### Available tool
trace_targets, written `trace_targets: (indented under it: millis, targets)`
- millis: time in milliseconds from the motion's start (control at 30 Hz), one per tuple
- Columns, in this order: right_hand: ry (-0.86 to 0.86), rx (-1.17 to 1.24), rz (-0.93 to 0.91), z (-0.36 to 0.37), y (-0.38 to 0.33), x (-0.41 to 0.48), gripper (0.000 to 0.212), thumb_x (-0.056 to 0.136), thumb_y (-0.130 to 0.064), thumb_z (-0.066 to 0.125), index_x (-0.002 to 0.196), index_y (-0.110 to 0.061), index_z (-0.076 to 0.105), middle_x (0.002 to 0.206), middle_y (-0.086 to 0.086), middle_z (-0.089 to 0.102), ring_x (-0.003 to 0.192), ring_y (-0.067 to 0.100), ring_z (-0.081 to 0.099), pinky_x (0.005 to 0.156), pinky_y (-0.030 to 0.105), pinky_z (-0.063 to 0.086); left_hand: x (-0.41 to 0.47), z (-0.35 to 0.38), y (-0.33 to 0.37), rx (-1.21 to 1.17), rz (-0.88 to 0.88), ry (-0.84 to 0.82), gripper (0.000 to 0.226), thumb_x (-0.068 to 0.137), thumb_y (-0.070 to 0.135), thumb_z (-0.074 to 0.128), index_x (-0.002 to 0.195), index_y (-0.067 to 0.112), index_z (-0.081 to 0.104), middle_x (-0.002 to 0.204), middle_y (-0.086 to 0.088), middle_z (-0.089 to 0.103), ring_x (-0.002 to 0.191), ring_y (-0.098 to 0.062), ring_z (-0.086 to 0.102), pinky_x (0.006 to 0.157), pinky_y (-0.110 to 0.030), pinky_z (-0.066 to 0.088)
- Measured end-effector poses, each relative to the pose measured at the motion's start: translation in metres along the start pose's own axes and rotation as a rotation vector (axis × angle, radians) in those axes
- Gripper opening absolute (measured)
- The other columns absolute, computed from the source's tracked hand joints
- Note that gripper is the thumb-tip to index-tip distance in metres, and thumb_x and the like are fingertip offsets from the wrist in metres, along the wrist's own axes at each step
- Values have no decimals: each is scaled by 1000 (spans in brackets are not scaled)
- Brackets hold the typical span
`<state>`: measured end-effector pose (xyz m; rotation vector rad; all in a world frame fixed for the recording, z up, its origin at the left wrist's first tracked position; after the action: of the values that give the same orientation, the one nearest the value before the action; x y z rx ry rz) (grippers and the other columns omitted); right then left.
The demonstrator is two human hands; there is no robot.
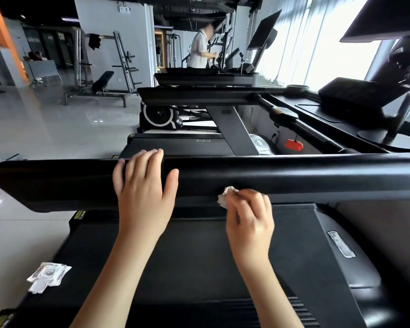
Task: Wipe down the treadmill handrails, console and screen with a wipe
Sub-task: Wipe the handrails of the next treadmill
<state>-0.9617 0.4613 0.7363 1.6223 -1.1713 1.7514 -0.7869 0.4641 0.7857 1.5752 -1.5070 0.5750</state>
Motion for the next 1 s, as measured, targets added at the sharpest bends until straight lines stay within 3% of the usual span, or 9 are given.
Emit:
trace_targets:
  millis: [67, 167, 333, 433, 500, 633, 767, 867, 1000]
  targets:
    - [54, -9, 61, -5, 7, 4, 35, 99, -16, 51, 73, -7, 73, 91, -3, 59, 77, 17, 51, 73, 16, 41, -2, 1, -5, 19, 39, -11, 48, 93, 37, 38, 125, 7, 57, 125, -9, 60, 121, -28, 50, 108, -44, 22]
    - [94, -29, 157, -2, 7, -6, 19, 91, -7, 59, 78, -4, 73, 98, -5, 53, 84, 17, 53, 71, 28, 47, -2, 1, -5, 21, 45, -17, 47, 93, 36, 38, 125, 7, 57, 125, -9, 60, 122, -28, 51, 109, -43, 22]
    - [-18, 17, 21, 9, -11, 2, 13, 90, -5, 63, 86, -2, 75, 91, 5, 63, 80, 25, 57, 84, 16, 38, -3, 1, -6, 21, 60, -28, 48, 94, 36, 38, 127, 7, 56, 128, -9, 59, 124, -28, 49, 110, -43, 21]
    - [65, -13, 136, 2, 0, 37, 13, 90, -7, 64, 95, -6, 75, 90, 10, 65, 84, 22, 53, 79, 21, 40, -3, 0, -8, 30, 76, -38, 48, 94, 36, 38, 128, 7, 55, 128, -9, 59, 124, -27, 48, 110, -42, 20]
    - [83, -38, 201, 1, 1, 49, 16, 90, -10, 61, 98, -7, 75, 93, 9, 66, 88, 20, 49, 80, 15, 37, -3, 0, -9, 32, 80, -44, 49, 94, 36, 38, 128, 7, 55, 128, -8, 59, 125, -26, 47, 110, -42, 20]
    - [-54, -30, 50, 10, -18, 39, 18, 90, -4, 58, 97, -5, 74, 92, 8, 66, 89, 21, 47, 88, 10, 32, -3, 0, -11, 21, 90, -47, 49, 93, 36, 38, 129, 7, 55, 128, -8, 59, 126, -25, 46, 110, -43, 21]
    - [-125, -101, 29, 12, -12, 63, 19, 87, -16, 57, 83, -10, 74, 84, 5, 66, 80, 28, 52, 71, 33, 40, -2, -2, -14, 24, 122, -70, 50, 93, 37, 39, 129, 8, 55, 129, -7, 59, 126, -25, 47, 109, -43, 24]
    - [-193, -188, 116, 24, -16, 87, 16, 80, -17, 58, 72, -14, 72, 75, 3, 67, 74, 34, 59, 69, 32, 32, -2, -3, -17, 21, 139, -75, 50, 93, 37, 39, 130, 7, 55, 129, -7, 58, 126, -26, 48, 109, -43, 24]
    - [-342, -94, -48, 38, -40, 82, 24, 81, -23, 49, 72, -19, 71, 75, -5, 68, 75, 28, 61, 70, 30, 33, -4, -3, -16, 16, 146, -67, 49, 93, 36, 40, 130, 7, 55, 130, -7, 58, 126, -27, 49, 109, -44, 25]
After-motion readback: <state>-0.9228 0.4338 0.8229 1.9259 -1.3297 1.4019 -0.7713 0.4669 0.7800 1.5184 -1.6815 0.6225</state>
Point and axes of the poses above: each hand's wrist, its own x-axis towards the middle knuckle, its own z-axis out of the palm, y = z × x, the point moved 2 cm from there along x, towards the middle knuckle
